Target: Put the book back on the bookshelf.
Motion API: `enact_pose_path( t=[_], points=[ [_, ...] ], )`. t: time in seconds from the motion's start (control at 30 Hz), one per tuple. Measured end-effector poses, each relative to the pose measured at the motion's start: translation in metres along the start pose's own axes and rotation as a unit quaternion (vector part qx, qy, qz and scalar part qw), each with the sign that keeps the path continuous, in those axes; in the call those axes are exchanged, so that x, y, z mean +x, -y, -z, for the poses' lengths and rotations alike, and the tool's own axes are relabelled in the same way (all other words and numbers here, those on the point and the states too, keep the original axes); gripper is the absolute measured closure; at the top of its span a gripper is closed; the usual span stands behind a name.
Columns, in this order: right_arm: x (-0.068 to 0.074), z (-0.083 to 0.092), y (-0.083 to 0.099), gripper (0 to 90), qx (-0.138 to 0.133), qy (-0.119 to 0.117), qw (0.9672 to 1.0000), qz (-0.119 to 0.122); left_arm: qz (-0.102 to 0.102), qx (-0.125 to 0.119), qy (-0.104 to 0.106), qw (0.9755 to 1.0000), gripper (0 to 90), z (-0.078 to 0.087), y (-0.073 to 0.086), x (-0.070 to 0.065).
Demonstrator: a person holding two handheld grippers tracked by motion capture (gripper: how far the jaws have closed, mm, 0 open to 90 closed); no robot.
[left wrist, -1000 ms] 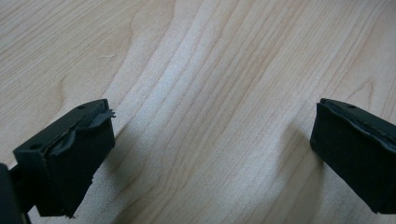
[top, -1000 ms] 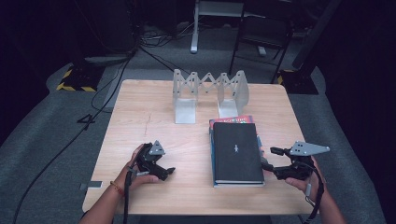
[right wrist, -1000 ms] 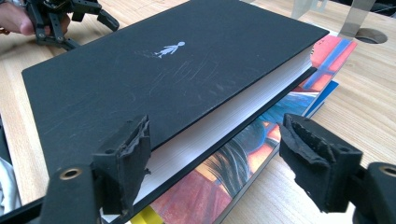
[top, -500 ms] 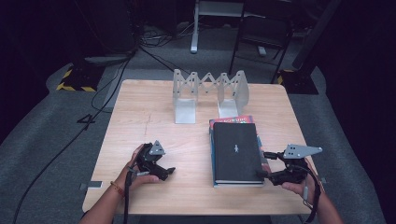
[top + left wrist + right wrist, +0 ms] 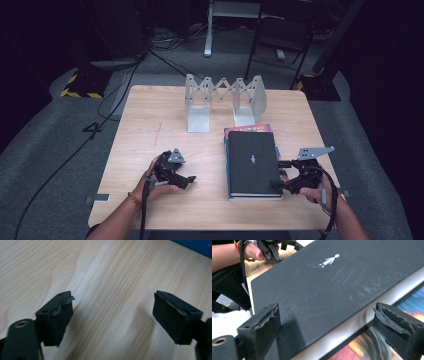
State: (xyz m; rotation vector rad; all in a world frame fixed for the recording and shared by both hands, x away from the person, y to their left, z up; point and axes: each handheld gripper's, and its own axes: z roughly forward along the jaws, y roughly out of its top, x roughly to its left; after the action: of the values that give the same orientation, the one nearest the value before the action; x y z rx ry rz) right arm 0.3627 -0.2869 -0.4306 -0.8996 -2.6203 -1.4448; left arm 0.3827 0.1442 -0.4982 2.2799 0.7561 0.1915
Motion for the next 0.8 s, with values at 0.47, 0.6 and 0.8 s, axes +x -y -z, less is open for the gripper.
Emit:
enact_pose_path(
  t=[0.47,0.6,0.8],
  points=[
    [0.002,-0.005,-0.005,7.0,0.001,0.012,0.9998,0.017,-0.030,-0.042,0.009,0.9986,20.7,-0.039,-0.059,-0.014],
    [0.002,-0.005,-0.006,8.1,0.001,0.014,0.9997,0.018,-0.019,-0.053,0.018,0.9983,22.7,-0.051,-0.069,-0.013],
    [0.002,-0.006,-0.007,9.4,-0.002,0.016,0.9996,0.023,-0.006,-0.081,0.033,0.9961,21.6,-0.056,-0.079,-0.014]
  ],
)
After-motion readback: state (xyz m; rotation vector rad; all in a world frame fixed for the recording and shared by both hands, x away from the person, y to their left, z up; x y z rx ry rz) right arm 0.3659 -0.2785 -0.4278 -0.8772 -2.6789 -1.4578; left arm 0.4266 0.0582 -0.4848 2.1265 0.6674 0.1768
